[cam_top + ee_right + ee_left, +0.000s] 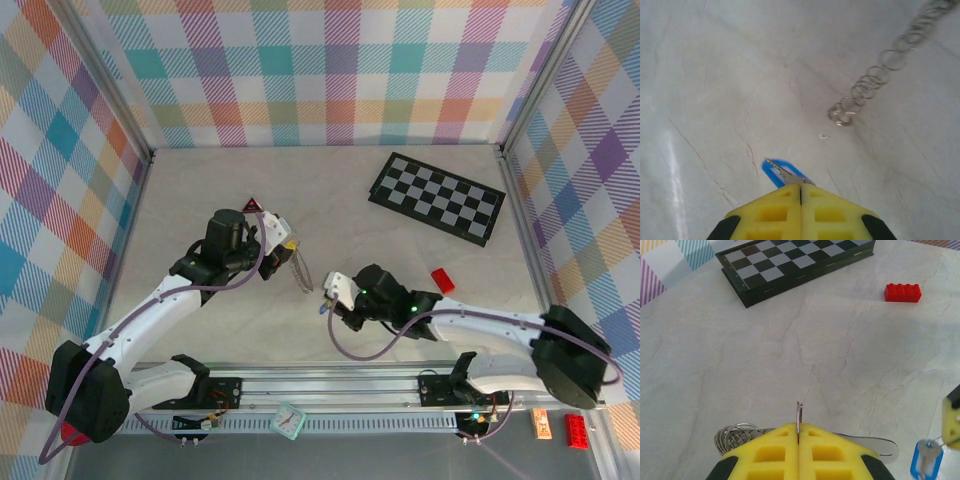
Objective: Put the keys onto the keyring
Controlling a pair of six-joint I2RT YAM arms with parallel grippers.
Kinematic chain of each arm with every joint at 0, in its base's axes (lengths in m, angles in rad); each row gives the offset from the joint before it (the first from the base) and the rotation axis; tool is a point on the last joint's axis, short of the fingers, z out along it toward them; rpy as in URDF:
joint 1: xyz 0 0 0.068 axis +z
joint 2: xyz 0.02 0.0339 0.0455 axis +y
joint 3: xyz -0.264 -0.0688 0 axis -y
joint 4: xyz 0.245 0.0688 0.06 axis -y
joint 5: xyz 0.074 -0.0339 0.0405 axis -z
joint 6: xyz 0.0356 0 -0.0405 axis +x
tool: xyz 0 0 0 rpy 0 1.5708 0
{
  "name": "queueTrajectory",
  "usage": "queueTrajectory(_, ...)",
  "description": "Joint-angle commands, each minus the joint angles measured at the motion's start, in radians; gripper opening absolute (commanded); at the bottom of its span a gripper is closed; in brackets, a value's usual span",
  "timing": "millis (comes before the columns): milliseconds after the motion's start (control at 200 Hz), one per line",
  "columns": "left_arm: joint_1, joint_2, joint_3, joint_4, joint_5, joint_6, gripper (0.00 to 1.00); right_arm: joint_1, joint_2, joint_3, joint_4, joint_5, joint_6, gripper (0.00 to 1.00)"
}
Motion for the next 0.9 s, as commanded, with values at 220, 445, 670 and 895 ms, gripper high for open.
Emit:
queueTrajectory(220,0.010,-0.055,-0.022,0.037,0.135,0.062,0.00,-0.172,-0.174,0.018,-0.083,-0.158,0.391,0.00)
queueTrajectory(445,0.010,-0.044,-0.023,0.037,0.136,0.068,0.00,-0.253,-0.025,0.177,-0.345,-0.111,0.589,0.00)
queueTrajectory(670,0.010,-0.030,-0.023,0.033,0.128,0.066,0.00,-0.268,0.216,0.364,-0.648,-0.115,0.732,0.00)
queueTrajectory(895,0.010,-0.021,-0.023,0.040,0.138,0.061,0.00,-0.275,0.326,0.383,-0.700,-0.129,0.755,0.00)
